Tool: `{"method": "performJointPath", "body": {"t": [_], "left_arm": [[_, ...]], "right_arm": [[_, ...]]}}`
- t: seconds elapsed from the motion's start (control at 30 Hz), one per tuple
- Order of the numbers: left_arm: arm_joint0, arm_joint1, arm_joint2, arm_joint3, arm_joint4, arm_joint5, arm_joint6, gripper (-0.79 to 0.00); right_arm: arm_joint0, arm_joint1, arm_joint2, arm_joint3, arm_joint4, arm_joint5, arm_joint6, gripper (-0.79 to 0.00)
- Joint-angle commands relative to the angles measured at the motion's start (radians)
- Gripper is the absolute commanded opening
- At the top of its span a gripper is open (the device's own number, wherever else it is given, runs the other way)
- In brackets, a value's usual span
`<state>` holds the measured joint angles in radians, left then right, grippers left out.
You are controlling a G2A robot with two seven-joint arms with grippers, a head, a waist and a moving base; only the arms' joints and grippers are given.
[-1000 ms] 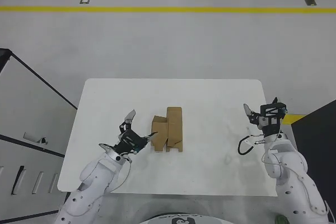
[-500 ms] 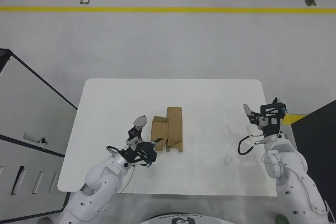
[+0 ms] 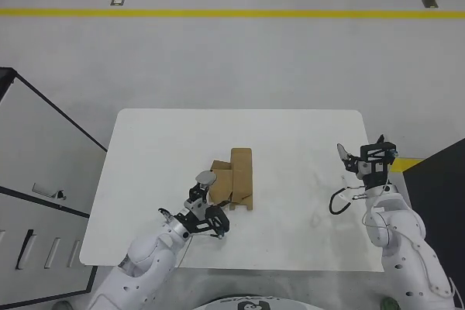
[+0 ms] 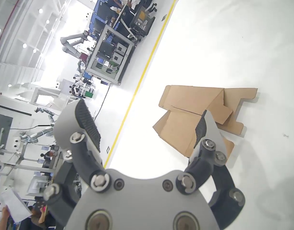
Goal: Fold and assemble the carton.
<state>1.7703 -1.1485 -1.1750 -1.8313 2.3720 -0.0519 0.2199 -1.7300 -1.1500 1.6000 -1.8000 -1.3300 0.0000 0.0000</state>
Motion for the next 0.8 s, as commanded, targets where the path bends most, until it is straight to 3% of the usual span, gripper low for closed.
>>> {"method": "performJointPath", "body": {"t": [0.0, 0.23, 0.5, 0.57, 0.77], "left_arm": [[0.008, -0.003, 0.023, -0.008, 0.036, -0.017, -0.076, 0.000], [0.030, -0.023, 0.129, -0.050, 0.111, -0.015, -0.318, 0.000], [0.028, -0.024, 0.134, -0.058, 0.126, -0.004, -0.338, 0.000], [0.017, -0.021, 0.158, -0.038, 0.245, -0.031, -0.352, 0.000], [0.001, -0.043, 0.237, -0.009, 0.322, -0.064, -0.549, 0.000]], "right_arm": [[0.000, 0.000, 0.000, 0.000, 0.000, 0.000, 0.000, 0.000], [0.000, 0.000, 0.000, 0.000, 0.000, 0.000, 0.000, 0.000], [0.000, 0.000, 0.000, 0.000, 0.000, 0.000, 0.000, 0.000], [0.000, 0.000, 0.000, 0.000, 0.000, 0.000, 0.000, 0.000], [0.000, 0.000, 0.000, 0.000, 0.000, 0.000, 0.000, 0.000]]}}
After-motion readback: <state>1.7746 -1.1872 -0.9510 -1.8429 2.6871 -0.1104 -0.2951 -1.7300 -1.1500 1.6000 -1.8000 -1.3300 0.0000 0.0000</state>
